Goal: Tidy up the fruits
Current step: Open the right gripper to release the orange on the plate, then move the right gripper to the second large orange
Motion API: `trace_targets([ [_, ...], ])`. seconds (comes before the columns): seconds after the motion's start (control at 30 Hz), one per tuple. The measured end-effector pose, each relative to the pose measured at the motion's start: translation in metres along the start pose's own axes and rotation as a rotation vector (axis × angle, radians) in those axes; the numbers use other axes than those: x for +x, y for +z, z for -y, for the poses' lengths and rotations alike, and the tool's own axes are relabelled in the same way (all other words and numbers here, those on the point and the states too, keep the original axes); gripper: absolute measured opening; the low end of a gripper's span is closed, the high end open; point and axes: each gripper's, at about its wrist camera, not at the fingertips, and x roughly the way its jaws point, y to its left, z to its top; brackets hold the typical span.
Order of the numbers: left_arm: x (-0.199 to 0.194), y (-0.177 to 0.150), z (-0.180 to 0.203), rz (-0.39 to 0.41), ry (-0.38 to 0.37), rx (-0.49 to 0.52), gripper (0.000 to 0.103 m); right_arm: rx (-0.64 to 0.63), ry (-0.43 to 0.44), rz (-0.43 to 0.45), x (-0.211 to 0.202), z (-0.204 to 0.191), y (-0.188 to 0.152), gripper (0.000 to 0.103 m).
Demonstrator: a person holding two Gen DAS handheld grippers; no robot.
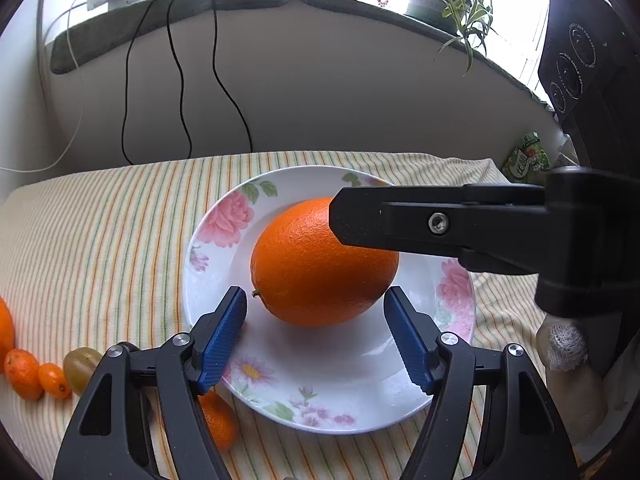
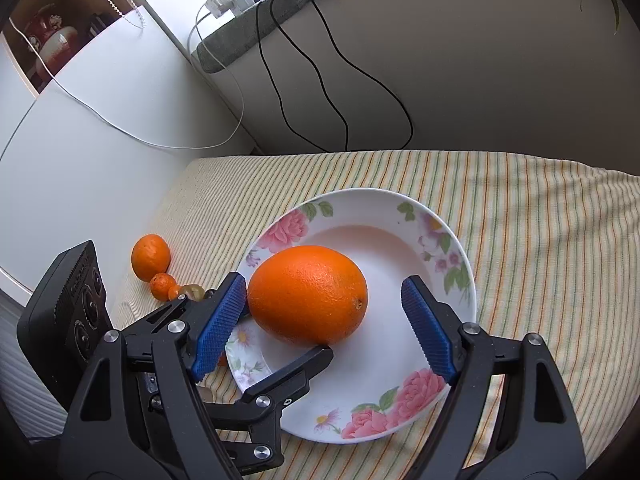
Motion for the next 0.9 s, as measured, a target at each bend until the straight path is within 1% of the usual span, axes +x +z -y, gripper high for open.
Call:
trace_targets([
  [0.1, -0.008, -0.002, -0.002, 0.015, 0.018, 0.005, 0.071, -0.017, -0.012, 0.019, -0.006, -0.006, -0.001, 0.083],
  [0.33, -0.029, -0.010, -0.011, 0.053, 0.027, -0.010, 0.071, -0.025, -0.018, 0.086, -0.020, -0.019, -0.002, 0.083],
  [0.43, -0.038, -0.012, -0.015, 0.072, 0.028, -0.019, 0.071, -0.034, -0.018, 0.098, -0.023, -0.026, -0.002, 0.084],
  [0.47, -0.044, -0.018, -0.017, 0.083, 0.030, -0.024, 0.071, -0.041, -0.025, 0.103, -0.023, -0.029, -0.002, 0.084],
  [0.63, -0.060, -0.029, -0.036, 0.107, 0.049, -0.067, 0.071, -0.073, -0.026, 0.135, -0.025, -0.046, -0.004, 0.087],
  [0.77, -0.073, -0.036, -0.056, 0.124, 0.081, -0.104, 0.071, -0.123, -0.022, 0.124, -0.022, -0.062, -0.004, 0.087],
  [0.9, -0.083, -0.044, -0.077, 0.131, 0.122, -0.149, 0.071, -0.193, -0.038, 0.124, -0.016, -0.082, -0.003, 0.087],
])
